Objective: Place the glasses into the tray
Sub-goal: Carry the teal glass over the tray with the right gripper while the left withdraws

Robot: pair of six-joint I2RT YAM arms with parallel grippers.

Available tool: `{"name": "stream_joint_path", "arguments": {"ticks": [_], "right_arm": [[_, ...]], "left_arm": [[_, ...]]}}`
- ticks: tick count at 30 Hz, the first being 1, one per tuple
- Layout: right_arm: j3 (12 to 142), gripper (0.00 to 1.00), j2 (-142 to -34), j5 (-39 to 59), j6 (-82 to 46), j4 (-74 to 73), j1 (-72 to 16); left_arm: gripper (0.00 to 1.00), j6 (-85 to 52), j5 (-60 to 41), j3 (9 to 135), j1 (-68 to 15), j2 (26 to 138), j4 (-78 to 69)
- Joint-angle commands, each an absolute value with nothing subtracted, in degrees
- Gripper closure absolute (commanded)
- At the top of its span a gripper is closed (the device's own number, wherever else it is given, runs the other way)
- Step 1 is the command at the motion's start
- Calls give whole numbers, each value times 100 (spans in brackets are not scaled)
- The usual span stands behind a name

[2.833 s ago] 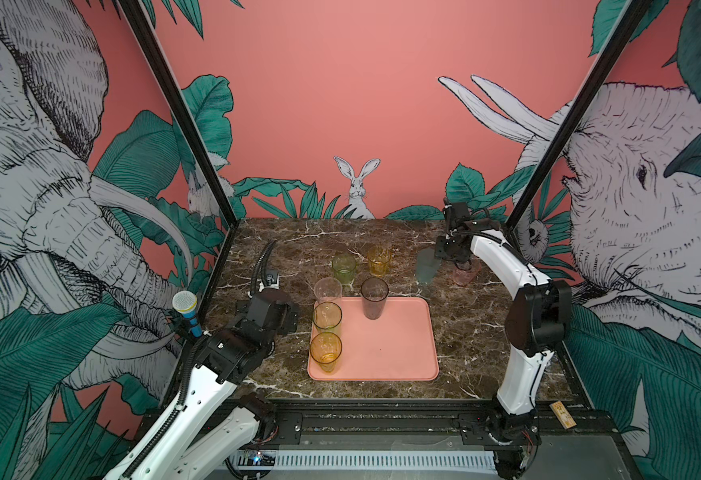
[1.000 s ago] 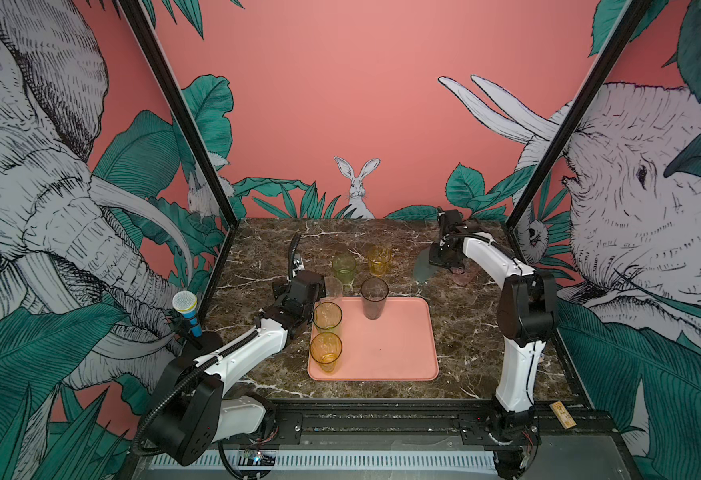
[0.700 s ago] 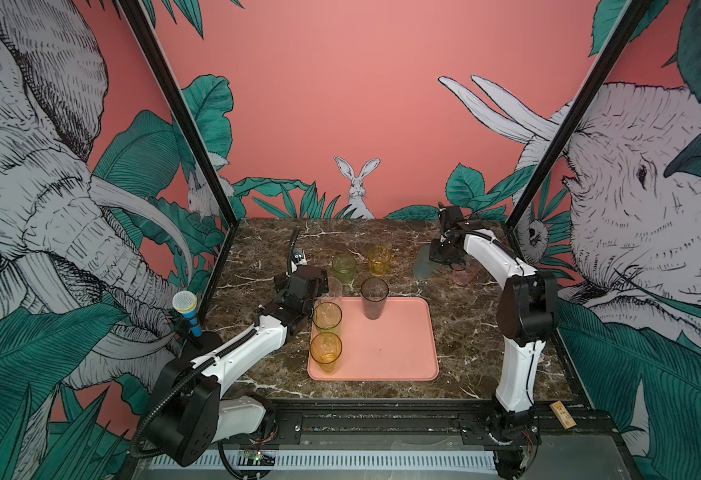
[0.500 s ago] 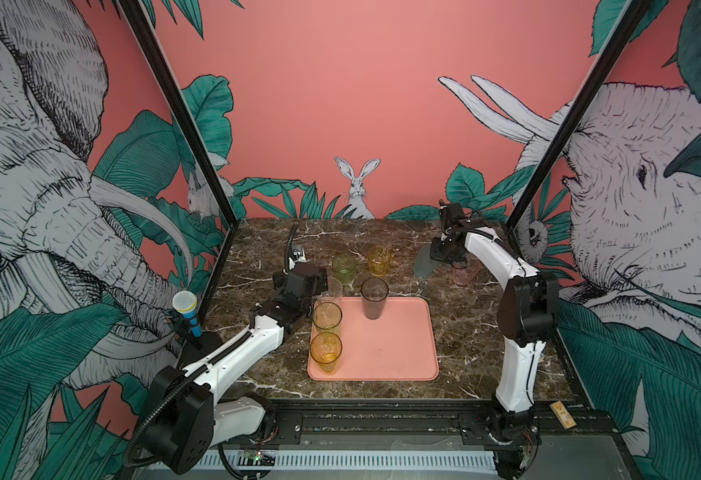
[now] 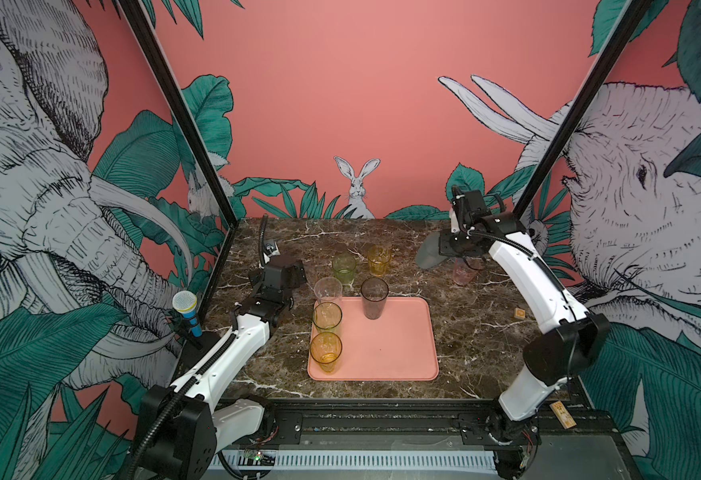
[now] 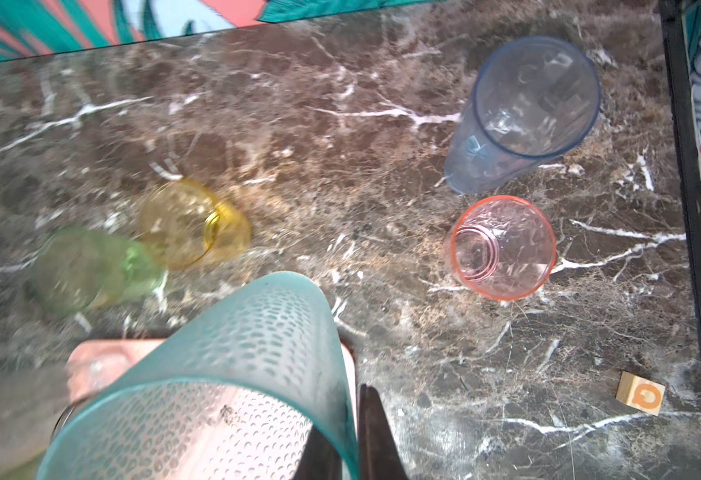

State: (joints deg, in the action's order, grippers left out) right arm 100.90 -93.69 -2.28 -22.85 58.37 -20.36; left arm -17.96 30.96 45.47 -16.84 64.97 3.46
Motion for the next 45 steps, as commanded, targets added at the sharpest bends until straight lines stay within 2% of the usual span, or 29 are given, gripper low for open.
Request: {"name": "stream_joint_path", "arguments": {"ticks": [1,9,12,17,32,36,38,45], "right_arm": [[9594,100,-8933,-364,-2202,6073,-2372],[8160,100,-8102,-398,-2659,5693,-3357],[7716,100,-7932,-471,-2855,5507,-3665],[7163,100,-7831,-651,-3069,5144,-4152],[7072,100,-8637,-954,-3399,4540,-5250],[7176,100,-8928,-1026,-3444,4510,-5358],[7218,100,-9046,-1028,-3472,4466,-5396],[7394,100,-9436,-1061,-3556,4438,-5482]], "left_arm": [[1,-1654,3259,4372,-1268,6180,344],[1,-1245,3612,3129,-393,6067,-935],[1,-932,3610,2613,-299,6141,-1721],[1,-733,3457,2414,-298,6202,-1991],[1,51,2714,2059,-281,7566,-3977],[1,103,2240,2140,-279,7663,-3999],[1,79,1959,1966,-281,7810,-4582],[0,96,1772,1884,-282,8357,-5362]]}}
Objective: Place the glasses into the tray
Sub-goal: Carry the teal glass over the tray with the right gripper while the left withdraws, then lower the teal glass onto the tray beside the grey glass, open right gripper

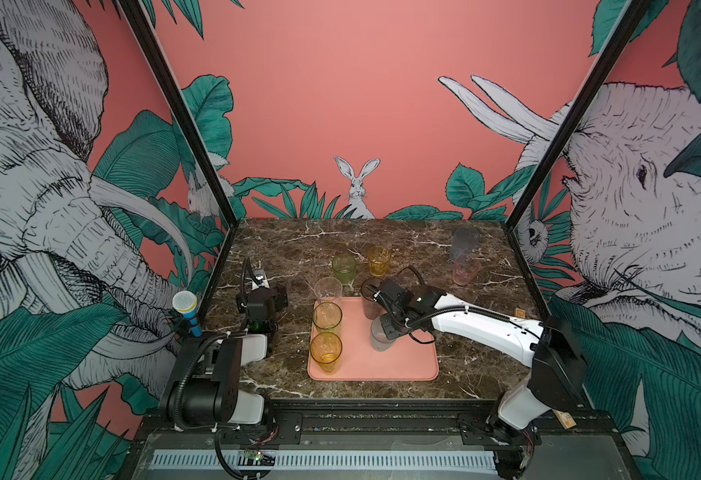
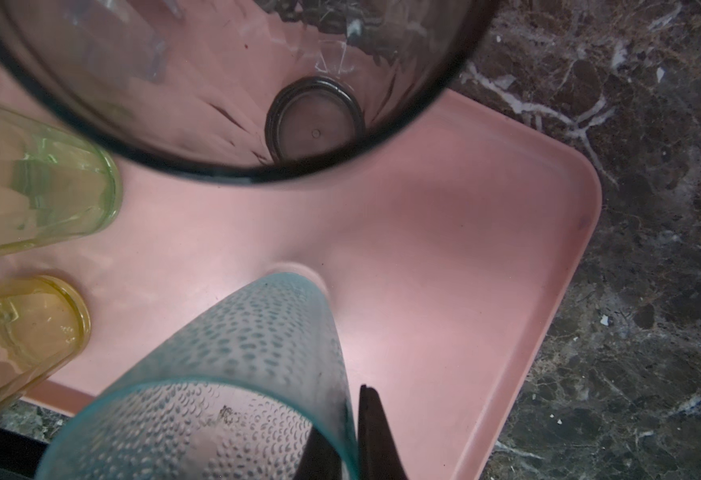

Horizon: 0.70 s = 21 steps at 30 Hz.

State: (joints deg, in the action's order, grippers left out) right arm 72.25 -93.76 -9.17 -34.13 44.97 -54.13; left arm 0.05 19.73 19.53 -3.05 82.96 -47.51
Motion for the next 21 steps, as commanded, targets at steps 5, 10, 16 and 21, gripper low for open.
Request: {"name": "stream_joint_path", "arguments": {"ticks": [5,10,16,21], "right_arm": [[7473,100,-9628,-1106,-3586,4432,-5504],[7774,100,-9780,-1151,-3577,4502,-5519],[7812,100,-9876,-1152,-3594,4517,-5525],[7822,99,-9923,-1100,-3630,4537,-5529]], "left_arm": [[1,206,1447,2070,-278,8416,-5045],[0,406,1164,2007,-277,9004,-5846],[0,421,1082,2183,-317,8914,-5361],[1,418,1081,2196,-316,8893,-5304]]}}
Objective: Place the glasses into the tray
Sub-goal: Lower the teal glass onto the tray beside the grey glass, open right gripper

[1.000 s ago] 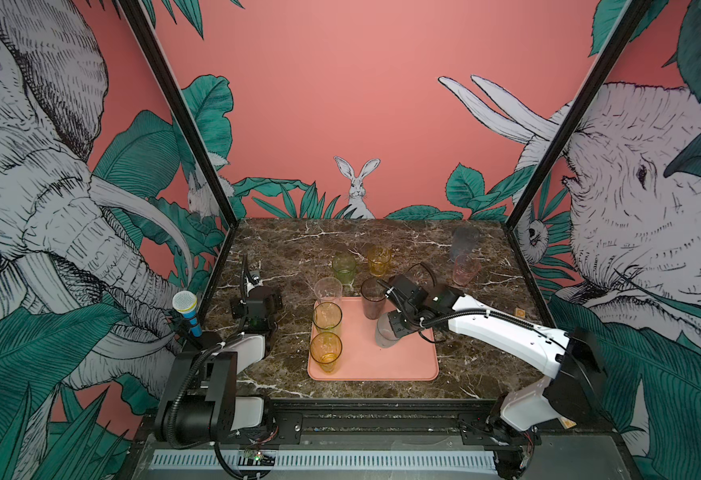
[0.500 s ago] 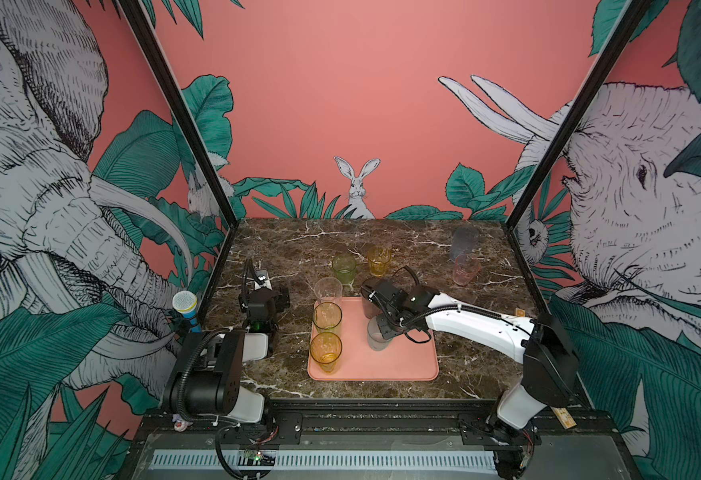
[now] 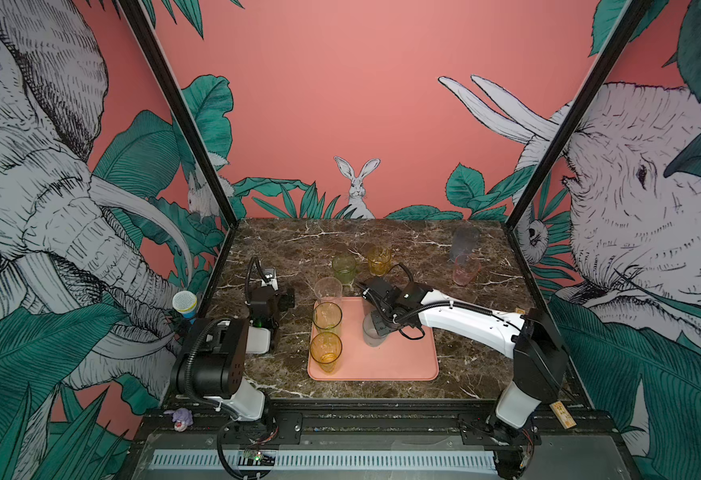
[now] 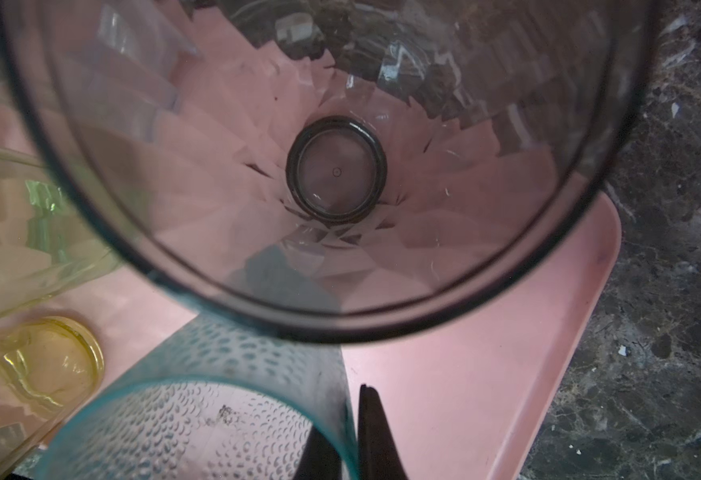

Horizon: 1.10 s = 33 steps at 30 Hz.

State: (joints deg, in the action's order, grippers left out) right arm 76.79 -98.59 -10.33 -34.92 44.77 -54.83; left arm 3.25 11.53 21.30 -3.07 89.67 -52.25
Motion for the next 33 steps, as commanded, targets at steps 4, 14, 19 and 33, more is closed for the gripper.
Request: {"name": "stream_joint_path", "arguments": {"ticks": [4,14,19,33], "right_arm": [[7948,89,-10001,-1052,-3621,4585,-5528],[8074,80,-10091,-1025,-3603,4720,-5533],[8283,73,-10286,-1002,-3586,4851,-5530],[8599,55,-10240,-1079,-3551,5083,-5528]], "left_arm": [[0,416,1081,2201,-309,8890,-5276],[0,411,1090,2210,-313,8877,-5228],[0,404,1089,2206,-312,8877,-5230],[0,405,1090,2205,-317,8877,-5231]]}}
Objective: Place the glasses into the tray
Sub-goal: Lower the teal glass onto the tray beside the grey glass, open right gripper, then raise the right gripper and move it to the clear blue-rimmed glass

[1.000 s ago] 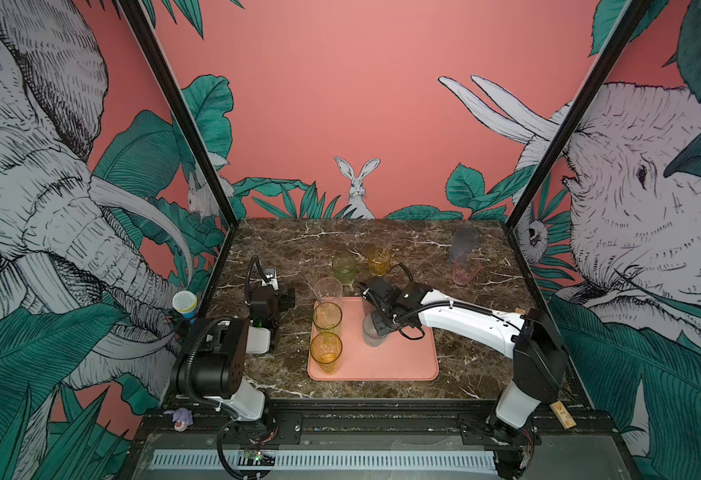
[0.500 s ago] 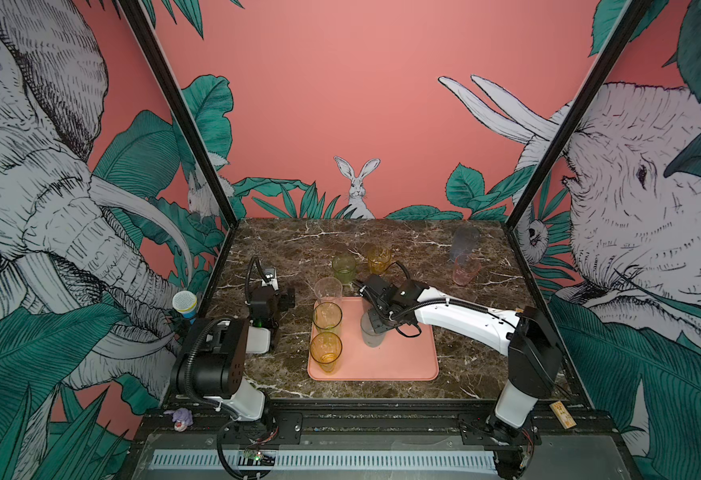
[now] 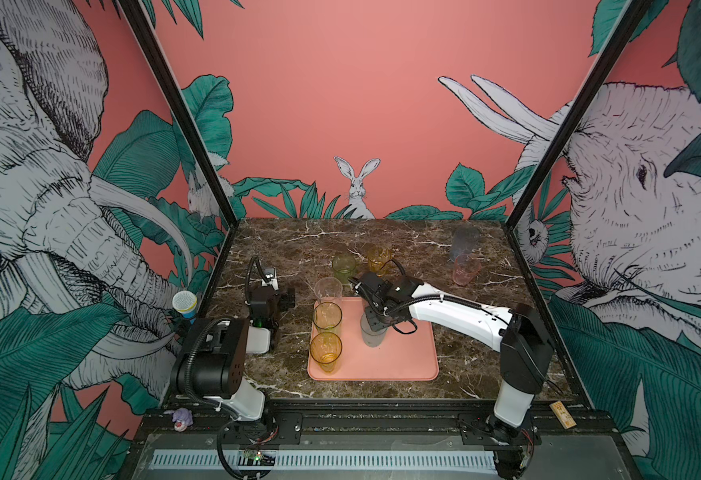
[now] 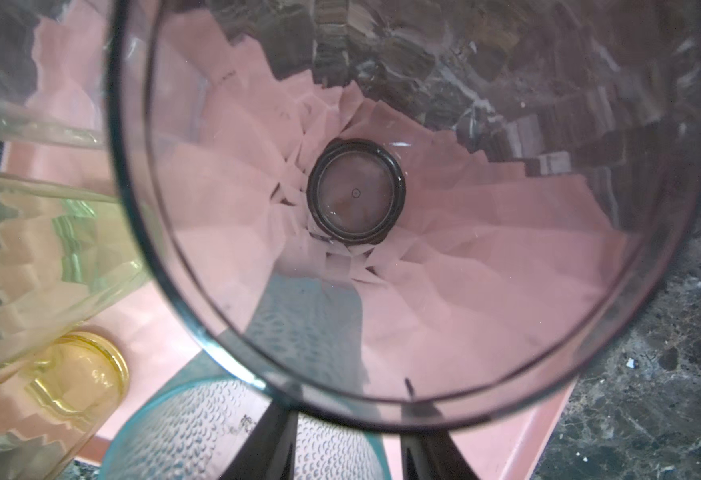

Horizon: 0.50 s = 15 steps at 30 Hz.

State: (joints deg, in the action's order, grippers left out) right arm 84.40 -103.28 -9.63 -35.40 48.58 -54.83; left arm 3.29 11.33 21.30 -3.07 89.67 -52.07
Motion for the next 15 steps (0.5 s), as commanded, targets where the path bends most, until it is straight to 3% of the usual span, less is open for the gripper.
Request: {"name": "stream_joint_path", "arguments": {"ticks": [1,15], "right_arm": [[8641,54,-10211,-1079,-3535,5125,-5528],[9723,48,-9805,-1480,-3136,5976,-5421]], "left_arm": [[0,404,1088,2206,-316,8877,-5230],[1,408,1085,2206,-316,8875,-5233]]}}
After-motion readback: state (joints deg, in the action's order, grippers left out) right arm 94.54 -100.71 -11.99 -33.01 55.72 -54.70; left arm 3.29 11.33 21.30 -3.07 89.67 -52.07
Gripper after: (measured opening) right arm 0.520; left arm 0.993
